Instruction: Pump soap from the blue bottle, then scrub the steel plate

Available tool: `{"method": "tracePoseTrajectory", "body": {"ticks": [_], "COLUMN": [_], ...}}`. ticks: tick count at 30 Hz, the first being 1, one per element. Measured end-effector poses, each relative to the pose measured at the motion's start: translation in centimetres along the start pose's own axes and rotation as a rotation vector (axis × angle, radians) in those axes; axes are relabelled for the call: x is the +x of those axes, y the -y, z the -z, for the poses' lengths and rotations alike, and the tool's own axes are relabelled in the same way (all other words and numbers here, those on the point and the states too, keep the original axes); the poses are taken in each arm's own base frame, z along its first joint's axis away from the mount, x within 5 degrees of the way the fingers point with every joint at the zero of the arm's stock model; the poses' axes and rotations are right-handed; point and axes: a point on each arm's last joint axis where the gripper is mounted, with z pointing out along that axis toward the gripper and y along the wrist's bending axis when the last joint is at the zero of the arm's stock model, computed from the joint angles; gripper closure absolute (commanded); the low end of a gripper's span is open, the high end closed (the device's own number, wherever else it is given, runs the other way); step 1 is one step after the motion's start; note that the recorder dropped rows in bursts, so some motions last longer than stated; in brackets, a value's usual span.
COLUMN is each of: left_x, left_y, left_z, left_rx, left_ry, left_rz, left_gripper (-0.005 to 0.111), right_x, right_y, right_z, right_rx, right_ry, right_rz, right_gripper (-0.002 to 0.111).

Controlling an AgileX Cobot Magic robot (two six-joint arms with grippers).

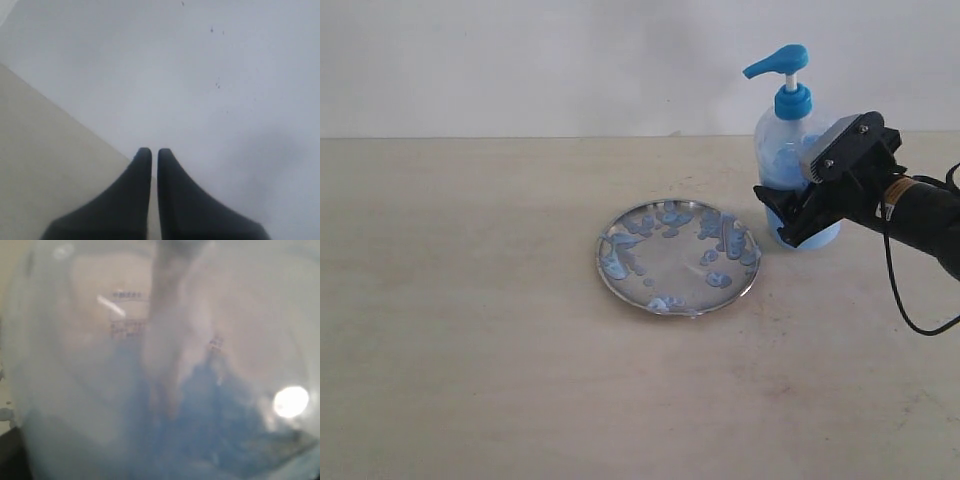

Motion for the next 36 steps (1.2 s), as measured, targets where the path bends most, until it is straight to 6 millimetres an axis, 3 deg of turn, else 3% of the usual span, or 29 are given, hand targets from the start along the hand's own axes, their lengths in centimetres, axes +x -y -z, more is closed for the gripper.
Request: {"method": "tracePoseTrajectory", "body": {"ticks": [3, 6, 9, 11, 12, 18, 25, 31, 36], "left_x": [-1.8, -1.0, 2.4, 4.3, 6.2, 11.9, 15.0, 17.6, 19.5], "left_y": [4.0, 9.3, 14.7, 17.4, 18.7, 24.2, 28.6, 29.8, 30.1], "left_z": [-4.9, -10.1, -14.0, -15.5, -16.3, -18.3, -20.2, -22.5, -23.2], "left_rx": [0.089, 0.270, 0.472, 0.567, 0.614, 0.858, 1.004, 1.029, 1.074], "left_ry": [-0.122, -0.173, -0.226, -0.237, -0.266, -0.261, -0.219, -0.245, -0.322], "left_rz": [-0.173, -0.376, -0.565, -0.635, -0.665, -0.696, -0.671, -0.645, -0.645], "left_gripper": [0.103, 0.103, 0.103, 0.103, 0.103, 0.103, 0.103, 0.103, 0.103], "right_x": [0.0, 0.0, -0.1, -0.2, -0.1, -0.2, -0.2, -0.2, -0.2], "right_y": [-0.1, 0.0, 0.2, 0.3, 0.3, 0.4, 0.4, 0.4, 0.4], "right_z": [0.0, -0.1, -0.2, -0.3, -0.3, -0.2, -0.2, -0.2, -0.2], "right_rx": [-0.002, -0.002, 0.000, -0.001, 0.000, 0.001, 0.001, 0.001, 0.001], "right_ry": [0.001, -0.002, -0.012, -0.021, -0.023, -0.023, -0.023, -0.023, -0.021], "right_rz": [0.003, 0.004, 0.014, 0.020, 0.019, 0.023, 0.023, 0.023, 0.023], "right_gripper": [0.107, 0.107, 0.107, 0.107, 0.107, 0.107, 0.107, 0.107, 0.107]}}
